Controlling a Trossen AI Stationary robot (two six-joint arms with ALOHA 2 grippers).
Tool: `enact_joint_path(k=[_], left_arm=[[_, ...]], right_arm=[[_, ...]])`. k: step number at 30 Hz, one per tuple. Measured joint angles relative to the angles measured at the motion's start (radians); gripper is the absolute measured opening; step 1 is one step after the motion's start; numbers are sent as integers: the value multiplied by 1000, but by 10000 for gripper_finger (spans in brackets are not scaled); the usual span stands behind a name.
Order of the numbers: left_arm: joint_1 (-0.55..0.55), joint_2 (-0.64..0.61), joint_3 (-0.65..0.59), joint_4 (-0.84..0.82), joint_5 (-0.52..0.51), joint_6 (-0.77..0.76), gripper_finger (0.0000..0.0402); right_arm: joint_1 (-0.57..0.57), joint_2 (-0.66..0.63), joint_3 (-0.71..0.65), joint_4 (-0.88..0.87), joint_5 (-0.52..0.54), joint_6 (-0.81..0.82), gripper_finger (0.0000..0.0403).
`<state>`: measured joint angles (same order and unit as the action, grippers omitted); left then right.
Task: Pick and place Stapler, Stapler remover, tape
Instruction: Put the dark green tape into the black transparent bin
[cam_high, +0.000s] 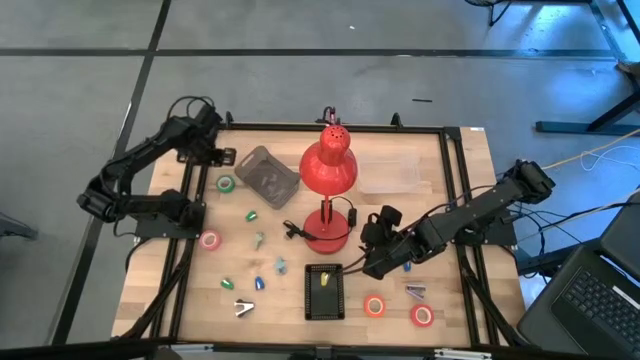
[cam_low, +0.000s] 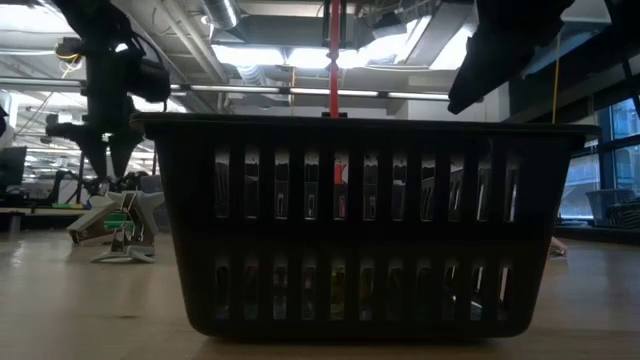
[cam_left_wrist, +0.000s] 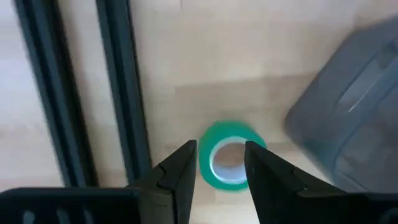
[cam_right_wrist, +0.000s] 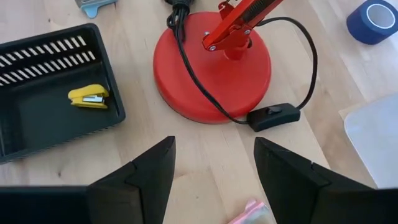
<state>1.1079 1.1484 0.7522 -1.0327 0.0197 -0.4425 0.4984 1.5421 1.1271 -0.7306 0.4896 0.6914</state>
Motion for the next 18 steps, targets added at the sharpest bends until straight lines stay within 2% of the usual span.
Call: enact_joint_path(k=[7,18], left_arm=[[-9,22,-88,49,16,-94,126],[-70,37,-168,95,19,-122,126]], right_arm=[[31,0,0,-1,-3,7,220],[39,0,0,0,-3,7,219]])
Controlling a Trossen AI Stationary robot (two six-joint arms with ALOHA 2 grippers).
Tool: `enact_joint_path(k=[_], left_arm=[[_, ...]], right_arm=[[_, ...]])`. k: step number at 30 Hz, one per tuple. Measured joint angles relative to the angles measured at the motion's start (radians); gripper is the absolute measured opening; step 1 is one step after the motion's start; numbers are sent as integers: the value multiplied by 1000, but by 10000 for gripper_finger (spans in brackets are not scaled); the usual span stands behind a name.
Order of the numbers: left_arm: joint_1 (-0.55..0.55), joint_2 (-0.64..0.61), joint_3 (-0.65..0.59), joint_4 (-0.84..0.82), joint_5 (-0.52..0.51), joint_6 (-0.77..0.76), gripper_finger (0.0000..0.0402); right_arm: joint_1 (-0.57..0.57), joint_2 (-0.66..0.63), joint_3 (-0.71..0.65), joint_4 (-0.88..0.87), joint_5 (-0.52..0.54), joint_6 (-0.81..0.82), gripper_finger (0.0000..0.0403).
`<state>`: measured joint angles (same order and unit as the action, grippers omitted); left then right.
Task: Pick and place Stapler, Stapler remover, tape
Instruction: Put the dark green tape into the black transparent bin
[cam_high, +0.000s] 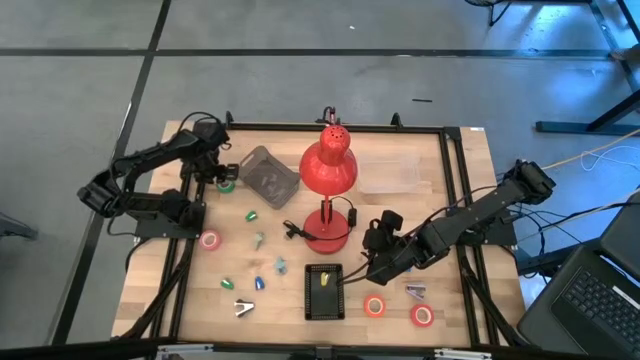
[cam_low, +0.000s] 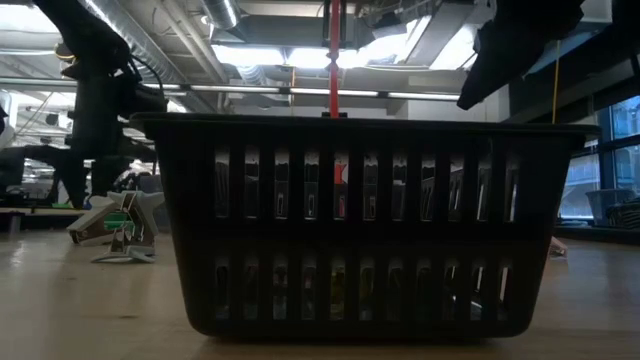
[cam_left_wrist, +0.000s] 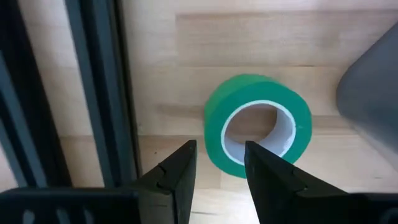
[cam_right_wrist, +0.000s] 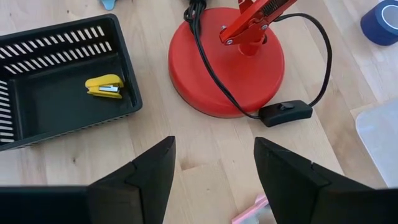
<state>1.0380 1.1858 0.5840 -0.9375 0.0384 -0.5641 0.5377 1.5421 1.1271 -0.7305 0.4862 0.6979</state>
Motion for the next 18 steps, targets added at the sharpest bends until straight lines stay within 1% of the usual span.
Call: enact_joint_path(k=[2,7,13,15,18], left_arm=[[-4,0,-13,20,-18,-7,126],[-4,1,-46,74,-13,-25,126],[0,2,-70,96,-21,-4,123],[0,2,-70,108,-9,16,108],[0,2,-70,122,13,35,55]], right_arm=[[0,0,0,1,0,1,219],[1,0,0,1,0,1,219],[2,0,0,1,0,-1,219],[2,0,0,1,0,-3,219],[2,0,0,1,0,-3,219]])
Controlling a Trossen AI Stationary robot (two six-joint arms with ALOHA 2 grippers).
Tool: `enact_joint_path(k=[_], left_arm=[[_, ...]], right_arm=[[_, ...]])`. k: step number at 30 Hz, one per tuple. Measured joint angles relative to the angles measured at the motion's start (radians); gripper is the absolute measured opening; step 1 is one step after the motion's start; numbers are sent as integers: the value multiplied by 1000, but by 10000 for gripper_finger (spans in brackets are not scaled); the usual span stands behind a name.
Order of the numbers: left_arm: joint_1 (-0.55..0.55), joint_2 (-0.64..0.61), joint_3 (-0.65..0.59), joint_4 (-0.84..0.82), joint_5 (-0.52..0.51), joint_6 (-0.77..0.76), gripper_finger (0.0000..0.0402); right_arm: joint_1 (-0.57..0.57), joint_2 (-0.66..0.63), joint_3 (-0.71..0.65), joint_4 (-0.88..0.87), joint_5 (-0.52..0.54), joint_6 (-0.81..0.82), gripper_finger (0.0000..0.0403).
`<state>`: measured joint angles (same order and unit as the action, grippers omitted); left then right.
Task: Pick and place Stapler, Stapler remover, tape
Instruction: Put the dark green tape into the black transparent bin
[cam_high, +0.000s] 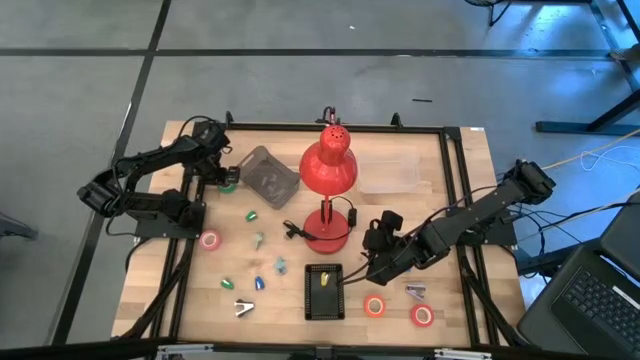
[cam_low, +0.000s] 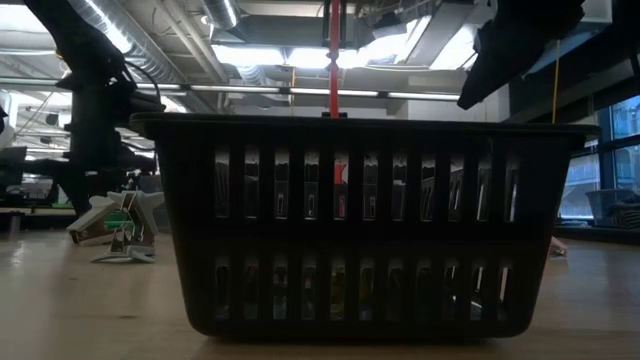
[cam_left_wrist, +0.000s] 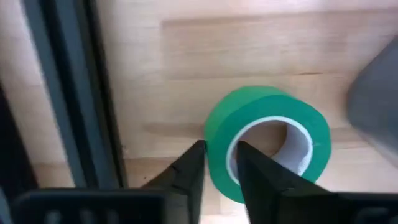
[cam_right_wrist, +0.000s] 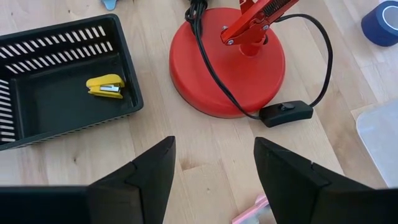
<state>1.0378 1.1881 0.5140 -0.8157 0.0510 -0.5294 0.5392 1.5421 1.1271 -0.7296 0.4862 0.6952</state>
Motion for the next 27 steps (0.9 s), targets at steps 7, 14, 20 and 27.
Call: enact_joint_path(k=[7,14,20,27], left_arm=[[8,0,41,-51,17,25,28],[14,-11,213,-259,31,79,28],[1,-51,426,-331,66,118,28],[-195,-16,527,-25,175,145,28]], right_arm=[[0,0,0,0,0,0,219],[0,0,0,-1,0,0,219],[0,0,0,0,0,3,219],[0,0,0,15,16,3,219]])
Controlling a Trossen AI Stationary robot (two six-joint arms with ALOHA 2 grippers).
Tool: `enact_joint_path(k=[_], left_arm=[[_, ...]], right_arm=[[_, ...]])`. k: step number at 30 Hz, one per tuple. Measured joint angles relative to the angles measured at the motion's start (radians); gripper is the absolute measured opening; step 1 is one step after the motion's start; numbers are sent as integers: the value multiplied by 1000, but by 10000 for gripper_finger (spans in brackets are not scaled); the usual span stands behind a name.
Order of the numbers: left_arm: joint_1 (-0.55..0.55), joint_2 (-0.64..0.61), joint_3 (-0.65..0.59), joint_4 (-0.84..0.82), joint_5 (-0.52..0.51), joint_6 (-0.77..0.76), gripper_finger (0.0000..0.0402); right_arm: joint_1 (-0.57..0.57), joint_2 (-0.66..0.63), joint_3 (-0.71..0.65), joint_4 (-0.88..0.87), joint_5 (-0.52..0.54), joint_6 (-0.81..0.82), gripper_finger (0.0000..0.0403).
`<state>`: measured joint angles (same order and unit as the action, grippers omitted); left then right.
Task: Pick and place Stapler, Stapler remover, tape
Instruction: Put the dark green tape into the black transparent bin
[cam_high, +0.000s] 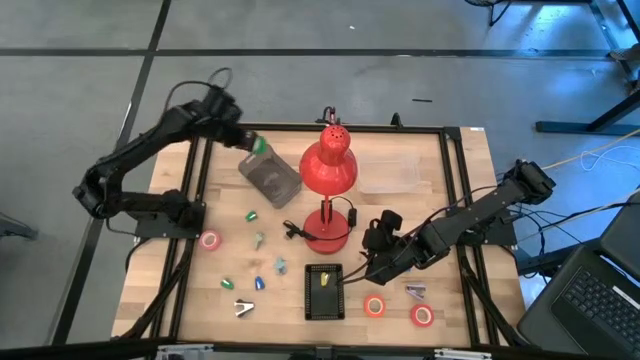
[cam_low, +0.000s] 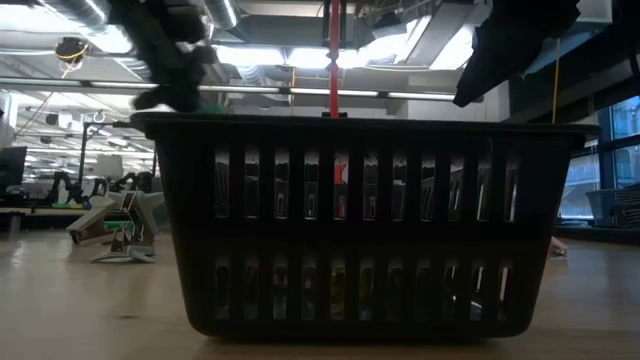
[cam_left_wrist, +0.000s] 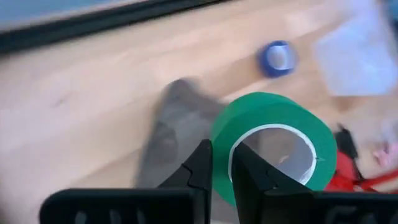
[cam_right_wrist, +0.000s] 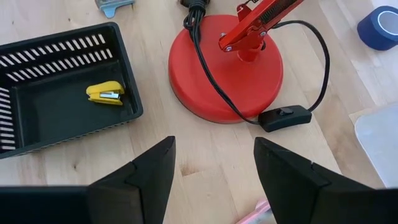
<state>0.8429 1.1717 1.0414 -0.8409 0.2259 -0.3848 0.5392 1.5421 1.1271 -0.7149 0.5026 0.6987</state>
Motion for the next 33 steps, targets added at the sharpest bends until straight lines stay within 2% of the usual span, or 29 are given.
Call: enact_joint_path(k=[5,9,24,27,31,33], left_arm=[[-129,146,10,12,-28,111,28],[-196,268,13,5,-106,200,28],[-247,477,20,34,-249,318,28],[-247,523,20,87,-246,328,28],[-247,572,20,198,-164,309,28],[-246,585,20,244,-159,281,28]], right_arm=[[0,0,0,0,0,0,219],[0,0,0,0,-2,0,219],[2,0,0,-7,-5,1,219],[2,0,0,-7,-5,1,219],[2,0,0,-7,-5,2,219],[2,0,0,-7,-5,3,219]])
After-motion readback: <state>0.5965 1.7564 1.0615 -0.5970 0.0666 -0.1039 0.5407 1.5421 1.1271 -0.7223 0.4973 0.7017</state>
